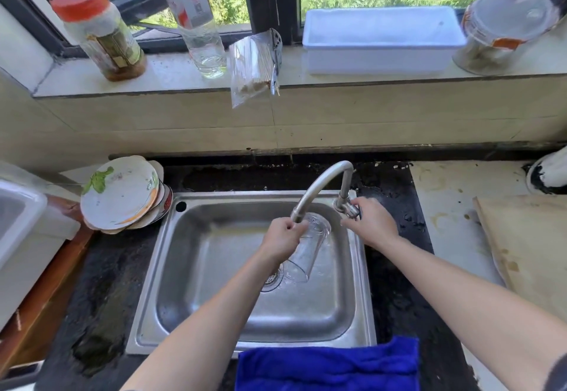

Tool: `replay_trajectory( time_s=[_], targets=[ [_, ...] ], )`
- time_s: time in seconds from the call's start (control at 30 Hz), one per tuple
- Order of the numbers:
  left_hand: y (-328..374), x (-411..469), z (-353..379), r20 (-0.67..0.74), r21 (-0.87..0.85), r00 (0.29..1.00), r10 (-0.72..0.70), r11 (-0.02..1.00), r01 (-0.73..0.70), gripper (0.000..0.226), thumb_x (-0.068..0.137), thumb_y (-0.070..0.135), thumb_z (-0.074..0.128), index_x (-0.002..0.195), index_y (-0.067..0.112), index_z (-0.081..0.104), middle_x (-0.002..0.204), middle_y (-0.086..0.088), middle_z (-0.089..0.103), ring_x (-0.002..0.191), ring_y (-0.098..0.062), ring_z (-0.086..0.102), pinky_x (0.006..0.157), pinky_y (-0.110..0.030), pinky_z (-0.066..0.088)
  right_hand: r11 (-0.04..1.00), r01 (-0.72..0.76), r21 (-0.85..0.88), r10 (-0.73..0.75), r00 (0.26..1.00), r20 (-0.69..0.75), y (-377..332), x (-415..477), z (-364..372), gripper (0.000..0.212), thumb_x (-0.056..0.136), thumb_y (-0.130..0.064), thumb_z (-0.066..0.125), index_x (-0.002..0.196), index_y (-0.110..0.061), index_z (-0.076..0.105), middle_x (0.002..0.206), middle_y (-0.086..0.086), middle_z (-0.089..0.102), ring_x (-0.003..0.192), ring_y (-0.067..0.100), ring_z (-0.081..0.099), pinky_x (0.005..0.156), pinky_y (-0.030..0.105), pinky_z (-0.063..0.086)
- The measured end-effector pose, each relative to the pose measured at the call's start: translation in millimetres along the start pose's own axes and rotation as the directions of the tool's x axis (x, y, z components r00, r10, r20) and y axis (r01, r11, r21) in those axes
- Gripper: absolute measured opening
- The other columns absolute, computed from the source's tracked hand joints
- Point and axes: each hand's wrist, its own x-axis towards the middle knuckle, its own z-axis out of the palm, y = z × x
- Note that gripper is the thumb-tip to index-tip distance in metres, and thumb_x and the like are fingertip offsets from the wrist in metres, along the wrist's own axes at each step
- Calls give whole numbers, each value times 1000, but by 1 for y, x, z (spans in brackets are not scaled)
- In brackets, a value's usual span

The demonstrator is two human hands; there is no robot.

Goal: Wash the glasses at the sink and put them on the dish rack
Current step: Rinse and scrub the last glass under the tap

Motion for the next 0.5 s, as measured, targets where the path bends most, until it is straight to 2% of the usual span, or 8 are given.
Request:
replay_trajectory(
  time_s=[0.07, 0.13, 0.27, 0.37, 0.5],
  targets=[
    [4, -1, 2, -10, -31, 1000, -13, 999, 12, 28, 92, 26, 59, 70, 17, 46, 55, 2, 37, 48, -13, 33, 50, -28, 27, 998, 25, -51, -23, 999, 45, -4, 8, 4, 46, 84, -45, 66, 121, -20, 57, 117, 6, 56, 104, 28, 57, 76, 36, 45],
    [7, -4, 4, -11, -60, 1000, -14, 998, 14, 21, 94, 22, 57, 76, 14, 51, 56, 0, 39, 49, -13, 34, 49, -27, 30, 996, 42, -78, -41, 999, 6, -4, 12, 4, 37, 88, -42, 61, 114, -16, 62, 111, 9, 63, 101, 30, 59, 73, 36, 43],
    [8, -8, 1, -7, -93, 1000, -10, 996, 10, 25, 95, 15, 55, 71, 13, 49, 58, -2, 39, 49, -11, 34, 47, -20, 30, 1000, 31, 1, -31, 999, -30, 0, 18, -4, 25, 92, -31, 55, 99, -12, 69, 98, 11, 71, 95, 33, 62, 74, 38, 45],
    [5, -15, 0, -8, -99, 1000, -23, 995, 22, 21, 95, 13, 55, 75, 11, 48, 59, 0, 42, 49, -9, 36, 45, -15, 31, 992, -21, 125, 21, 1000, -1, 3, 21, -12, 24, 93, -28, 56, 103, -13, 72, 102, 10, 72, 99, 33, 61, 83, 40, 49],
    [-2, -28, -2, -8, -29, 1000, -8, 1000, 8, 25, 95, 11, 54, 72, 11, 46, 61, -4, 49, 53, -13, 42, 49, -21, 33, 991, -29, 132, 23, 999, 49, 4, 18, -20, 27, 95, -30, 54, 113, -15, 68, 110, 11, 69, 105, 33, 59, 85, 40, 48]
  ],
)
